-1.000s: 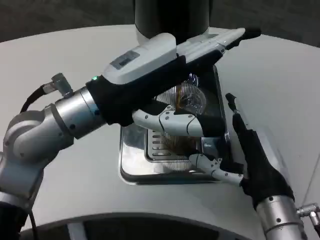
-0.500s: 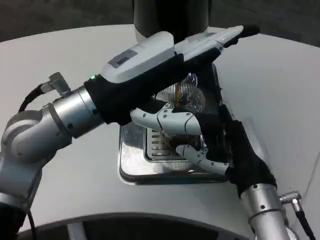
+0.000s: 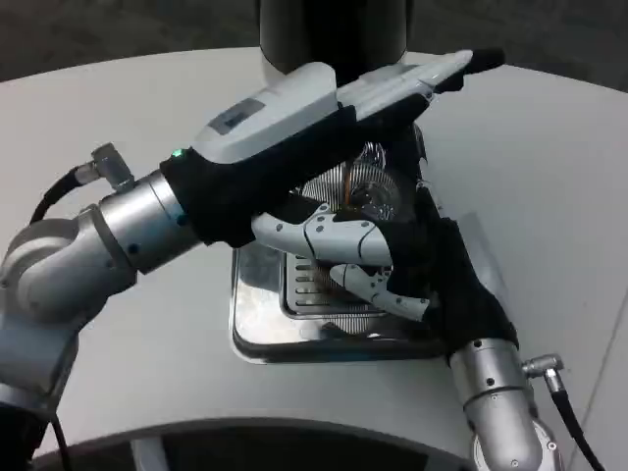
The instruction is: Grasp the cup under the faucet to collect the drink, then remove the cup.
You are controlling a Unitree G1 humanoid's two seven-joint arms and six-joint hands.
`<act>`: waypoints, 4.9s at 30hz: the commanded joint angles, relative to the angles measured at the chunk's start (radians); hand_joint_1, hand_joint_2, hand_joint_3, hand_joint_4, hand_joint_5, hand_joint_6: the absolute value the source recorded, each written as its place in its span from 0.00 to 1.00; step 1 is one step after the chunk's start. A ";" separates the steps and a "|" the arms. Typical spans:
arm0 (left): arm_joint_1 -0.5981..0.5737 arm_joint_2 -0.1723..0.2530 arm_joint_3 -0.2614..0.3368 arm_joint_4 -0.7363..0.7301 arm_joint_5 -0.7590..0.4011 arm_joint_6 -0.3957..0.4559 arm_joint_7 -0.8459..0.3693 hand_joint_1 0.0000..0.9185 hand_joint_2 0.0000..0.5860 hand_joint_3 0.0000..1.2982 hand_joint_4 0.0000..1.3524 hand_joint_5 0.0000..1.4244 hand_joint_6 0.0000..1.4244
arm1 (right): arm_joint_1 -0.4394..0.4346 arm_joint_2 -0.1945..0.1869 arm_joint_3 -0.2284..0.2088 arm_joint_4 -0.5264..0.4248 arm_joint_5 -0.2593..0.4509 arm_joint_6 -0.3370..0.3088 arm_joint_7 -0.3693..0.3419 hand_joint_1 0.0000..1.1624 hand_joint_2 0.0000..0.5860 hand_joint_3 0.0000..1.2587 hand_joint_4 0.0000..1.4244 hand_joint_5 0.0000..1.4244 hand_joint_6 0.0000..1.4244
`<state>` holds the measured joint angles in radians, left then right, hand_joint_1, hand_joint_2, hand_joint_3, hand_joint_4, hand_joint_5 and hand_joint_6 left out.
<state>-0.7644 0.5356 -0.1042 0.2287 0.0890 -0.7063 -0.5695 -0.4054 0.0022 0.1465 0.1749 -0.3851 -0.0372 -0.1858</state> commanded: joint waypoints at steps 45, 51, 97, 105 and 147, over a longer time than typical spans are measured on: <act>0.230 -0.040 0.249 -0.142 -0.121 -0.009 0.183 0.00 0.31 0.05 0.00 0.14 0.10 | -0.103 0.053 0.049 0.233 0.023 -0.111 -0.084 0.81 0.31 0.26 0.33 0.27 0.38; 0.357 -0.054 0.258 -0.240 -0.107 0.050 0.220 0.00 0.31 0.07 0.01 0.14 0.10 | -0.108 0.073 0.031 0.265 0.038 -0.149 -0.139 0.85 0.30 0.35 0.45 0.42 0.55; 0.624 0.009 0.304 -0.440 -0.085 0.184 0.204 0.00 0.29 0.00 0.00 0.03 0.00 | 0.127 0.041 0.068 -0.158 -0.093 -0.075 -0.160 0.98 0.12 0.62 0.65 0.66 0.92; 0.677 0.026 0.324 -0.486 -0.043 0.218 0.206 0.00 0.28 0.00 0.00 0.00 0.00 | 0.197 0.041 0.071 -0.246 -0.096 -0.064 -0.134 0.98 0.12 0.62 0.65 0.67 0.92; 1.099 0.035 0.349 -0.872 0.639 0.414 0.284 0.00 0.09 0.00 0.00 0.00 0.00 | 0.578 -0.071 0.123 -0.887 0.024 0.022 0.276 0.98 0.17 0.63 0.67 0.67 0.91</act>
<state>0.3189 0.5712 0.2555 -0.6477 0.7159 -0.2645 -0.3114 0.1487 -0.0649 0.2498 -0.6639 -0.3845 -0.0020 0.0808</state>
